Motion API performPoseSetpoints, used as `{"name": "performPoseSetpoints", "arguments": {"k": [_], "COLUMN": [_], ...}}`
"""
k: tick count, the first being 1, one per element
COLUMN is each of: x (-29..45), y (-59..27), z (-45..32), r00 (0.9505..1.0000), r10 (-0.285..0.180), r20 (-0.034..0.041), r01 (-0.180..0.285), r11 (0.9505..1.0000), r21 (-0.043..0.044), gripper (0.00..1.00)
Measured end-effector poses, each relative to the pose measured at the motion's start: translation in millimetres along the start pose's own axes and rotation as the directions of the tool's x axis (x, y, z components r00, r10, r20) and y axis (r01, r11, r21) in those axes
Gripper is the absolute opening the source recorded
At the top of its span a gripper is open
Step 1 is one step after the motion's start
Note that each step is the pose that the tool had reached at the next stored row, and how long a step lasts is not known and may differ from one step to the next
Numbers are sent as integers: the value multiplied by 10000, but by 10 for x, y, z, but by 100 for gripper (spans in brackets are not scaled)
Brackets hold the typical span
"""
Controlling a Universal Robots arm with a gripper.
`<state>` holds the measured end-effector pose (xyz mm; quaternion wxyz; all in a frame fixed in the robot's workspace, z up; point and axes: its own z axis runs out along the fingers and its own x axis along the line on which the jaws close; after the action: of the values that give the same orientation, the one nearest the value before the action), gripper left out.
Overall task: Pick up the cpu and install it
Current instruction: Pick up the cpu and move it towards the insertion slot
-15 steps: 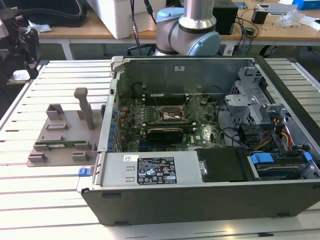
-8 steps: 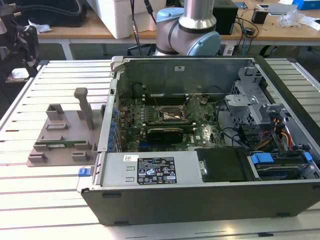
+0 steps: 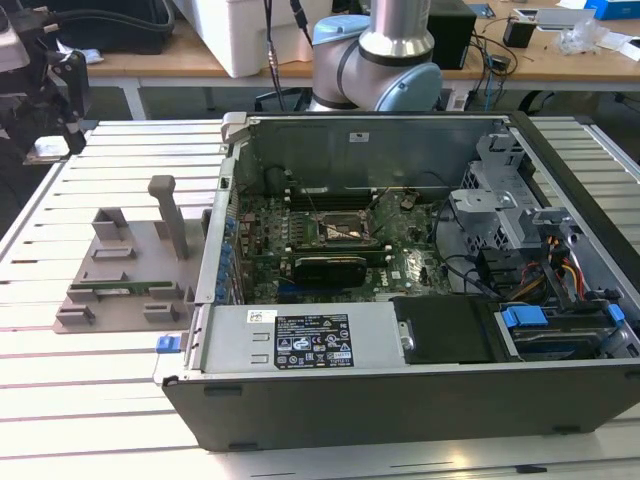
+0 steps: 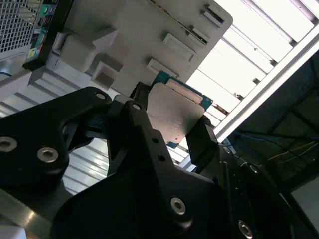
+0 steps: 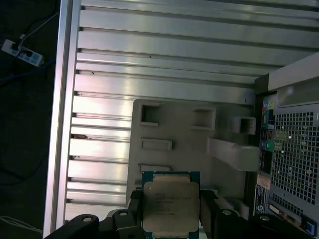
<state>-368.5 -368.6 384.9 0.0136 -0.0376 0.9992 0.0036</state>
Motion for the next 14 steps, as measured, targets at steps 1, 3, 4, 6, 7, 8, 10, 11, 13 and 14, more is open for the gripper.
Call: {"name": "performPoseSetpoints", "arguments": {"k": [1, 3, 4, 6, 7, 8, 10, 11, 13, 14], "x": [-16, -54, -68, -130, -153, -177, -237, -281, -350, -391], "y": [-1, -4, -5, -9, -11, -13, -18, -21, -26, -29], "z": [1, 2, 3, 4, 4, 5, 7, 8, 10, 11], "r00": [10000, 10000, 10000, 10000, 10000, 10000, 10000, 10000, 10000, 10000], "r10": [1, 1, 0, 1, 1, 0, 0, 0, 1, 1], "r20": [0, 1, 1, 1, 0, 0, 1, 1, 0, 0], "r01": [-1, -1, 0, -1, -1, 0, 0, 0, -1, -1], "r11": [10000, 10000, 10000, 10000, 10000, 10000, 10000, 10000, 10000, 10000], "r21": [-1, -1, -1, 0, 0, 0, -1, 0, 0, 0], "gripper": [55, 55, 55, 55, 55, 55, 55, 55, 55, 55]}}
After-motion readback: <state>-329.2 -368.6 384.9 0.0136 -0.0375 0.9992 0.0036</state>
